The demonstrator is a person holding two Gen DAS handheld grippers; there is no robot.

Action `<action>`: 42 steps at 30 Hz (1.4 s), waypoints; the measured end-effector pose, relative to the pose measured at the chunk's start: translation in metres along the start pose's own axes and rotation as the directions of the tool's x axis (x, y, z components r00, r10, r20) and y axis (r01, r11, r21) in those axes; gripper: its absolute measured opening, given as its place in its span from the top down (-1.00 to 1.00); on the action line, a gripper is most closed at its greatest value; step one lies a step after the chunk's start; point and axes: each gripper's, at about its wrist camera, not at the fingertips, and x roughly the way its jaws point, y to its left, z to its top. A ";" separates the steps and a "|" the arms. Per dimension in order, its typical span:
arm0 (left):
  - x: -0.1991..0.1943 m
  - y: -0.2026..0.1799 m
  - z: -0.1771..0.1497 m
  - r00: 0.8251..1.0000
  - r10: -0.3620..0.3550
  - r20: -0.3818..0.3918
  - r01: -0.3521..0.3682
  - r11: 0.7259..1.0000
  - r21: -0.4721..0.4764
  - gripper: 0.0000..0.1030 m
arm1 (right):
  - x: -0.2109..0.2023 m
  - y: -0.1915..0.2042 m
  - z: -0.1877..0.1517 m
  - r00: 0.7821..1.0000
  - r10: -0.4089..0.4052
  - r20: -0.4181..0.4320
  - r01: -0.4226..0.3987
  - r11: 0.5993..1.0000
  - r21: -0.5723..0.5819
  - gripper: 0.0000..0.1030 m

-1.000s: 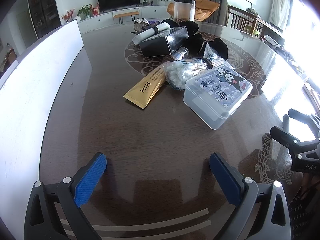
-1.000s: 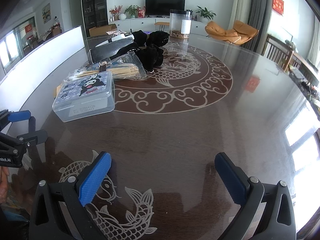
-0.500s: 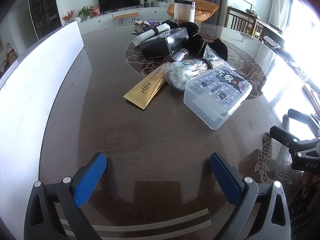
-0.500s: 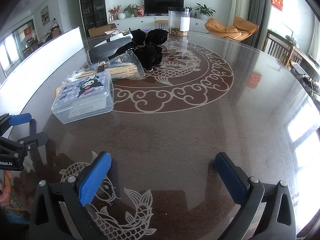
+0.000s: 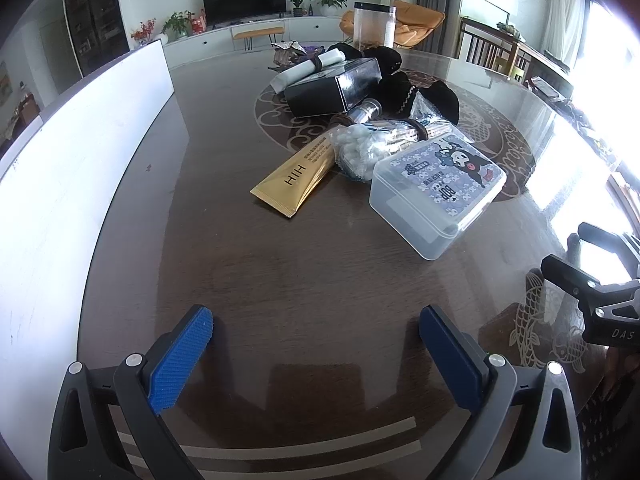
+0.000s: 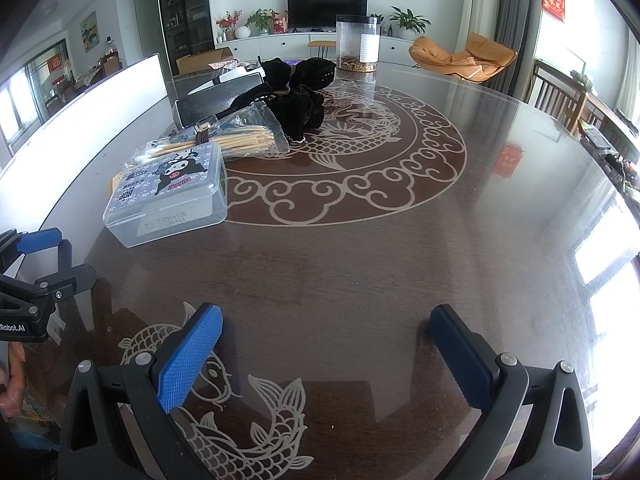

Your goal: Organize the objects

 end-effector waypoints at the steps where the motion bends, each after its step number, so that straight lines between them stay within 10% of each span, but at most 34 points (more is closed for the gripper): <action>1: 0.000 0.000 0.000 1.000 0.001 0.001 -0.001 1.000 -0.002 -1.00 | 0.000 0.000 0.000 1.000 0.000 0.000 0.000 1.000 0.000 -1.00; 36: -0.005 0.017 -0.009 0.999 -0.025 -0.037 0.027 0.999 0.036 -1.00 | 0.000 0.001 0.002 0.999 -0.011 -0.033 0.012 1.000 0.025 -1.00; 42: -0.004 0.016 -0.007 0.999 -0.021 -0.037 0.022 0.999 0.029 -1.00 | -0.031 0.051 0.050 0.985 0.141 0.097 -0.143 0.990 0.016 -1.00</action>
